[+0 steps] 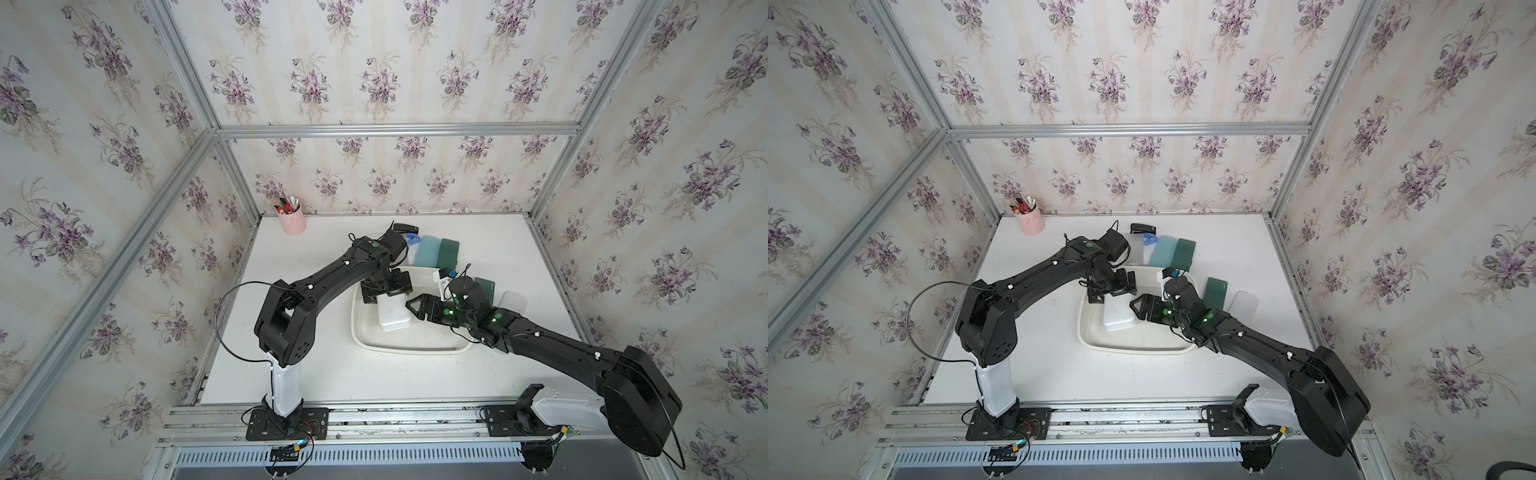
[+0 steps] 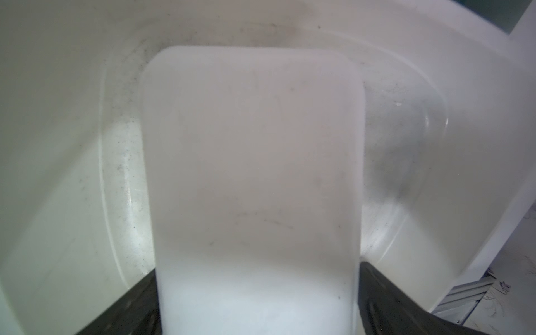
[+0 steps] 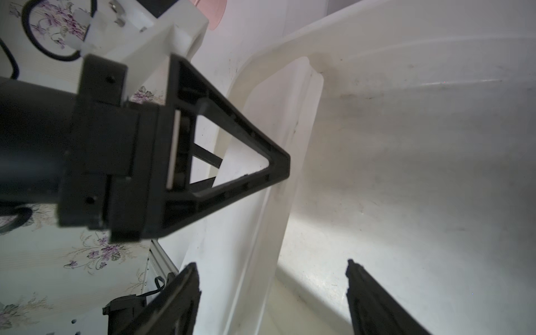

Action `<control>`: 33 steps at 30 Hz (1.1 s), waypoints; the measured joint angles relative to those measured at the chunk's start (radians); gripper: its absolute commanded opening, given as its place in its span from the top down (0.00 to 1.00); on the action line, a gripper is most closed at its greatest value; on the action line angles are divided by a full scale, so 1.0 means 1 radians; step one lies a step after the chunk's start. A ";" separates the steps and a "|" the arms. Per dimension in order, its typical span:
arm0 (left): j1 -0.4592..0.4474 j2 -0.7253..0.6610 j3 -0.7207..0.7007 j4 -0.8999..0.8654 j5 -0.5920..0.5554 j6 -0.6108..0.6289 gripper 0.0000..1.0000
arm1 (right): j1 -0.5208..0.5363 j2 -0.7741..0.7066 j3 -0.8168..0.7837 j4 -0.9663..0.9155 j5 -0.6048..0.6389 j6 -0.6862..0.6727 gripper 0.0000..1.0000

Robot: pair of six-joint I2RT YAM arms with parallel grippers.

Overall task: Put the pencil case into the storage box
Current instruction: Pick up the pencil case from the center of the board, then place the pencil case at the storage box.

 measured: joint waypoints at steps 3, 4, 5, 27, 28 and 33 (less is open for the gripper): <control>-0.001 -0.005 0.000 0.011 0.018 -0.005 0.01 | 0.002 0.022 -0.014 0.059 -0.033 0.023 0.20; -0.001 -0.005 0.000 0.014 0.023 -0.007 0.00 | 0.006 0.035 -0.012 0.079 -0.045 0.031 0.21; -0.002 -0.006 0.000 0.017 0.027 -0.007 0.01 | 0.007 0.047 -0.007 0.089 -0.051 0.036 0.22; 0.004 -0.087 -0.058 0.002 0.031 0.061 0.01 | 0.018 0.056 -0.035 0.098 -0.012 0.115 0.66; 0.004 -0.087 -0.061 -0.002 0.027 0.064 0.01 | 0.018 0.055 -0.039 0.098 -0.012 0.115 0.66; 0.014 -0.101 -0.042 -0.024 0.005 0.088 0.01 | 0.019 0.058 -0.055 0.081 0.005 0.116 0.66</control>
